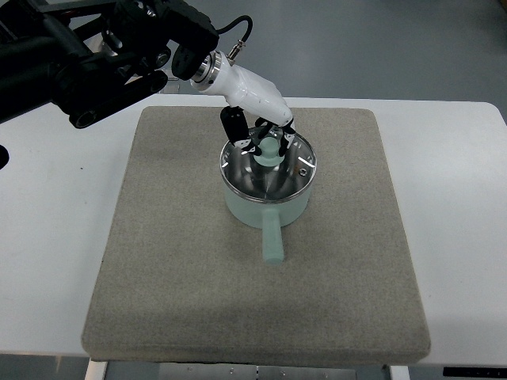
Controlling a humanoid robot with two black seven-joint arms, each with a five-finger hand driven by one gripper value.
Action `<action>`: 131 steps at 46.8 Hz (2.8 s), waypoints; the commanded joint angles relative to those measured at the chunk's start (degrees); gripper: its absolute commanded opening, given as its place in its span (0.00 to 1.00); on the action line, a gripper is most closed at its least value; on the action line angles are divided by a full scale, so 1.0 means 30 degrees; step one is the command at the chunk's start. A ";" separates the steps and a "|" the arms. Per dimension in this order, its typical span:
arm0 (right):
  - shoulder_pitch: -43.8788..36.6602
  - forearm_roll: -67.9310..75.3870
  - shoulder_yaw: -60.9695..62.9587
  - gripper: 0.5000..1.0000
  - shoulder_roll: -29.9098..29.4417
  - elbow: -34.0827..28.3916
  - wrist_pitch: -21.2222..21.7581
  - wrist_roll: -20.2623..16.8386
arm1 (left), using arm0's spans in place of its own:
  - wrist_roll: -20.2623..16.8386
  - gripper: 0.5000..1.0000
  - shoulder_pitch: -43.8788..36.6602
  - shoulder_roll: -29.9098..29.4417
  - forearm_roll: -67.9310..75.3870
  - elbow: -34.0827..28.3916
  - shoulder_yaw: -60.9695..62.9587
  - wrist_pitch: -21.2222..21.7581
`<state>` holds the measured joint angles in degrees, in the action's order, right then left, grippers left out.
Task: Place lid left of pot with left hand
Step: 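Close the left hand fingers around the lid knob, then lift the glass lid off the pot with the left hand, then carry the lid beside the pot, nearer the left arm, and lower it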
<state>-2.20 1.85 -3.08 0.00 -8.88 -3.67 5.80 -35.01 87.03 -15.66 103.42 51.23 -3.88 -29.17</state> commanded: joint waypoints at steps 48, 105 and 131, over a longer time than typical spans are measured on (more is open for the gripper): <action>0.0000 0.0000 0.0000 0.84 0.0000 0.0000 -0.0008 0.0000 | 0.0002 0.00 0.0901 0.0063 -0.0019 -0.0025 -0.0318 -0.0034; 0.0000 0.0000 0.0000 0.84 0.0000 0.0000 -0.0008 0.0000 | 0.0002 0.00 0.0286 -0.4740 -0.1542 -0.3775 -0.0318 0.0024; 0.0000 0.0000 0.0000 0.84 0.0000 0.0000 -0.0008 0.0000 | 0.0002 0.00 -0.2233 -0.5503 -0.1338 -0.3512 0.0033 0.0552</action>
<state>-2.19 1.85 -3.08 0.00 -8.88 -3.69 5.80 -35.01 80.95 -32.12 99.33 40.40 -3.88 -27.50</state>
